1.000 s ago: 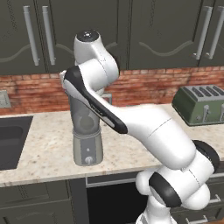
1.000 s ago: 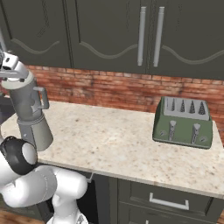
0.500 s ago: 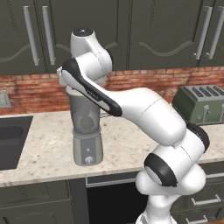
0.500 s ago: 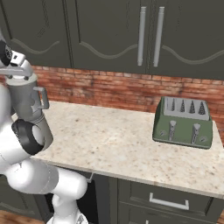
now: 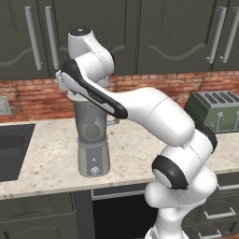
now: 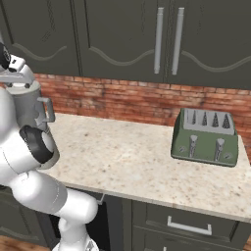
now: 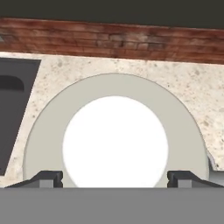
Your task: Grab the garlic and lime from the fridge, place them in the blender, close the lid, and turn on the blender to create a marinade.
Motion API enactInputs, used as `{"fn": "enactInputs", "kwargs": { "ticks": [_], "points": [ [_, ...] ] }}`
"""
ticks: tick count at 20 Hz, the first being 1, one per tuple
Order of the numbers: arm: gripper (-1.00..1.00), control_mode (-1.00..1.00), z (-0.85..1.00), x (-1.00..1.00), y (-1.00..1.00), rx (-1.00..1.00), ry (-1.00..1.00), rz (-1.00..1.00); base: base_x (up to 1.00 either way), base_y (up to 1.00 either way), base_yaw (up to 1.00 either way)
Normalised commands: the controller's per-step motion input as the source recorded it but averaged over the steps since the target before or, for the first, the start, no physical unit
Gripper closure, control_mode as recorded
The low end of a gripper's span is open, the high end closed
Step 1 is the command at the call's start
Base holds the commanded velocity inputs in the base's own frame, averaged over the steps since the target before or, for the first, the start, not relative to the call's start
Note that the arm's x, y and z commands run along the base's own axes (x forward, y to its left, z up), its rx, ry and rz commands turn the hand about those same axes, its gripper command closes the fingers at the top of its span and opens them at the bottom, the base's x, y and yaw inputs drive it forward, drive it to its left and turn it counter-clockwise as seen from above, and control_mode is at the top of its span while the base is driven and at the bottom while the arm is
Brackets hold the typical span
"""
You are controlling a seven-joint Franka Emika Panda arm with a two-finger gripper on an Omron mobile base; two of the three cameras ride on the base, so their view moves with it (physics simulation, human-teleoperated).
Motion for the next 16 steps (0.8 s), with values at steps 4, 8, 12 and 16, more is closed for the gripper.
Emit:
{"fn": "enactInputs", "kwargs": {
  "ticks": [4, 8, 12, 16],
  "points": [
    [1.0, -1.0, 0.0, -0.13, -0.23, 0.0, -0.07, 0.0, 0.0, 0.0, 0.0],
    [1.0, -1.0, -0.06, -0.34, -0.21, 0.0, -0.04, 0.0, 0.0, 0.0, 0.0],
    [1.0, -1.0, -0.16, -0.38, -0.03, 0.0, -0.01, 0.0, 0.0, 0.0, 0.0],
    [1.0, -1.0, -0.16, -0.02, 0.0, 0.0, 0.0, 0.0, 0.0, 0.0, 0.0]
  ]
}}
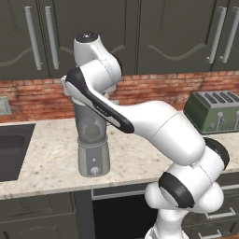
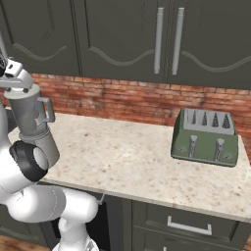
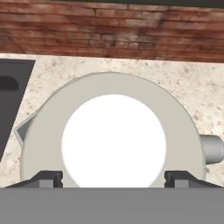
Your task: Grab the garlic and lime from the fridge, place them in the blender, close the lid, and turn on the blender to create a marinade.
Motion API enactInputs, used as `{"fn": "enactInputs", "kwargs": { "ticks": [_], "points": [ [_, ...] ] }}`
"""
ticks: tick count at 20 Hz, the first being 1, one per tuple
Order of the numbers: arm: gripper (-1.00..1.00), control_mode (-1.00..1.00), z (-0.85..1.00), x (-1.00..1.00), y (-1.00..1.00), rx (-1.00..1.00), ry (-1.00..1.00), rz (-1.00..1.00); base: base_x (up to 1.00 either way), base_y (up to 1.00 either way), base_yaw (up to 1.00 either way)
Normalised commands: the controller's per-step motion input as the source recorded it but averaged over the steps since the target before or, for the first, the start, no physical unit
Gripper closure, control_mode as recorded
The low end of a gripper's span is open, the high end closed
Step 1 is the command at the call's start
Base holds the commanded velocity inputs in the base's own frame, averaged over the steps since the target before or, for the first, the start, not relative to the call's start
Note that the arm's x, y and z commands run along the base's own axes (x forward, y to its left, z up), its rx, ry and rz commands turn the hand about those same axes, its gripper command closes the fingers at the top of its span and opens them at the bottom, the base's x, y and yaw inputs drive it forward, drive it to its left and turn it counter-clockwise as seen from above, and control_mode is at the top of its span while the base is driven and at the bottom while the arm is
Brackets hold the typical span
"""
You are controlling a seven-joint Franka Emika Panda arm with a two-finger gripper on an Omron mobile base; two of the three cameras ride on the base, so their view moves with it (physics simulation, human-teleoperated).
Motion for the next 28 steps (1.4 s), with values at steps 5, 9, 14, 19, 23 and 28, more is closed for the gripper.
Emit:
{"fn": "enactInputs", "kwargs": {
  "ticks": [5, 9, 14, 19, 23, 28],
  "points": [
    [1.0, -1.0, -0.12, 0.27, 0.0, 0.0, -0.05, 0.0, 0.0, 0.0, 0.0],
    [1.0, -1.0, -0.23, 0.04, 0.0, 0.0, -0.05, 0.0, 0.0, 0.0, 0.0],
    [-1.0, -1.0, -0.23, 0.0, 0.0, 0.0, -0.04, 0.0, 0.0, 0.0, 0.0],
    [-1.0, -1.0, -0.07, 0.01, 0.0, 0.0, -0.03, 0.0, 0.0, 0.0, 0.0],
    [-1.0, -1.0, 0.0, 0.0, 0.0, 0.0, -0.02, 0.0, 0.0, 0.0, 0.0],
    [-1.0, -1.0, 0.0, 0.0, 0.0, 0.0, 0.0, 0.0, 0.0, 0.0, 0.0]
  ]
}}
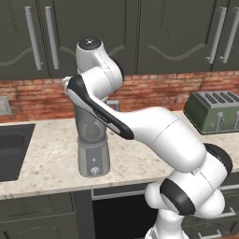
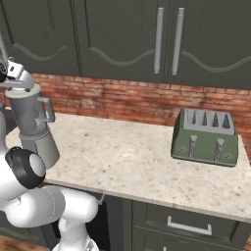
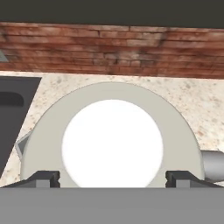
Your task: Grab the garlic and lime from the fridge, place them in the blender, close the lid, and turn on the blender to create a marinade.
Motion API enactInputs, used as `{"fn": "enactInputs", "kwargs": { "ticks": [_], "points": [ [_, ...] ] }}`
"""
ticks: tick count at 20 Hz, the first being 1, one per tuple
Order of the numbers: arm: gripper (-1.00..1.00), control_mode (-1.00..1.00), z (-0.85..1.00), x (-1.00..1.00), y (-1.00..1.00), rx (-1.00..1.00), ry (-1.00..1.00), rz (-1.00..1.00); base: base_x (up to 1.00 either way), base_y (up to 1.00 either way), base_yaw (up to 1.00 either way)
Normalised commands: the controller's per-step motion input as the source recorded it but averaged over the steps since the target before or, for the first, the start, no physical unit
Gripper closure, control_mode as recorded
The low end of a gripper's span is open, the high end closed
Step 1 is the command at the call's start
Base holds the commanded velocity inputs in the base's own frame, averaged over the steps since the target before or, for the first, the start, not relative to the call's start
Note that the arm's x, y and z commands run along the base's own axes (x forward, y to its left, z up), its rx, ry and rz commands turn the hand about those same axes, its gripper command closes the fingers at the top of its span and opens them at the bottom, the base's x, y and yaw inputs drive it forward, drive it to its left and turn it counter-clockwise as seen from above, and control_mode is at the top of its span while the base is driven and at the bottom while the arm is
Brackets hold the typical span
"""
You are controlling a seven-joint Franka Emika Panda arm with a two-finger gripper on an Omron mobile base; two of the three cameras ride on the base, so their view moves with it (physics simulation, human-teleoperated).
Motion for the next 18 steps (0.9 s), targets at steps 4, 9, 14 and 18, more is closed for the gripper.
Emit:
{"fn": "enactInputs", "kwargs": {
  "ticks": [4, 9, 14, 18],
  "points": [
    [-1.0, -1.0, 0.0, 0.0, 0.0, 0.0, 0.0, 0.0, 0.0, 0.0, 0.0],
    [-1.0, -1.0, 0.05, 0.0, 0.0, 0.0, 0.0, 0.0, 0.0, 0.0, 0.0],
    [-1.0, -1.0, 0.14, 0.0, 0.0, 0.0, -0.01, 0.0, 0.0, 0.0, 0.0],
    [-1.0, -1.0, 0.08, -0.02, 0.0, 0.0, 0.0, 0.0, 0.0, 0.0, 0.0]
  ]
}}
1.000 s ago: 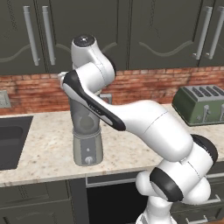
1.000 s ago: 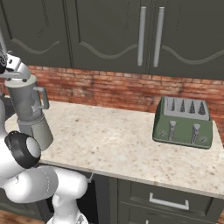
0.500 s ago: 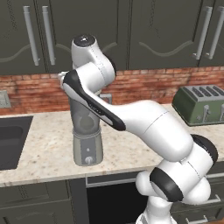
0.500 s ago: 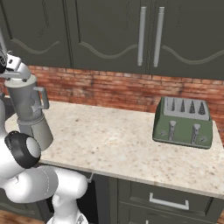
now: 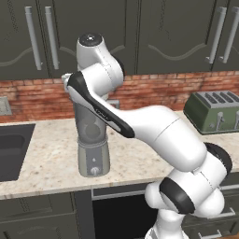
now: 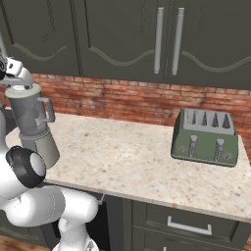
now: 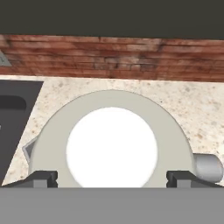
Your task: Grab the garlic and lime from the fridge, place them in the blender, close the lid, and turn on the blender to create a marinade.
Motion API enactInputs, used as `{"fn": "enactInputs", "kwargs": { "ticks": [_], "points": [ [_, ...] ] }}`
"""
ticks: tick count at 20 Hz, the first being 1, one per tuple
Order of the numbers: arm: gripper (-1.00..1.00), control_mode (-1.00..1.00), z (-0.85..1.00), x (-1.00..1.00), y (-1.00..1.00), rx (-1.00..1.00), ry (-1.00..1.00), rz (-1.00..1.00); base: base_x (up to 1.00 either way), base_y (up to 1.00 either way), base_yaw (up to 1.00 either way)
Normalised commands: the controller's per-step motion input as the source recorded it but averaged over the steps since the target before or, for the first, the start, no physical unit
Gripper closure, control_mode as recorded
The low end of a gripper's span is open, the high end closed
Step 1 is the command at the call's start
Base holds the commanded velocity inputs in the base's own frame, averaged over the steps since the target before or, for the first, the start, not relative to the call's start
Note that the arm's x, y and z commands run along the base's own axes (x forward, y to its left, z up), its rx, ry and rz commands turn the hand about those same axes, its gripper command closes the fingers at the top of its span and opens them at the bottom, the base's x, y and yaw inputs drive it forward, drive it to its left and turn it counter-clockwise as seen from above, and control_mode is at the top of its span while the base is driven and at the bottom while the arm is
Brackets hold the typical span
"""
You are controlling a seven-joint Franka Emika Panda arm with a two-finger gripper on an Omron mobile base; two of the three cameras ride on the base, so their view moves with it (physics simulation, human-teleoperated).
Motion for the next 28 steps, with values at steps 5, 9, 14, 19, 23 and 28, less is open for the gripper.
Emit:
{"fn": "enactInputs", "kwargs": {
  "ticks": [5, 9, 14, 19, 23, 28],
  "points": [
    [-1.0, -1.0, 0.03, -0.37, 0.0, 0.0, -0.06, 0.0, 0.0, 0.0, 0.0],
    [-1.0, -1.0, 0.0, -0.82, 0.0, 0.0, -0.13, -0.02, 0.0, 0.0, 0.0],
    [-1.0, -1.0, 0.0, -0.96, 0.0, 0.0, -0.16, -0.1, 0.0, 0.0, 0.0],
    [-1.0, -1.0, -0.26, -0.84, 0.0, 0.0, -0.18, -0.08, 0.0, 0.0, 0.0],
    [-1.0, -1.0, -0.6, -0.6, 0.0, 0.0, -0.2, -0.07, 0.0, 0.0, 0.0],
    [-1.0, -1.0, -0.86, -0.21, 0.0, -0.01, -0.19, -0.16, 0.0, 0.0, 0.0]
  ]
}}
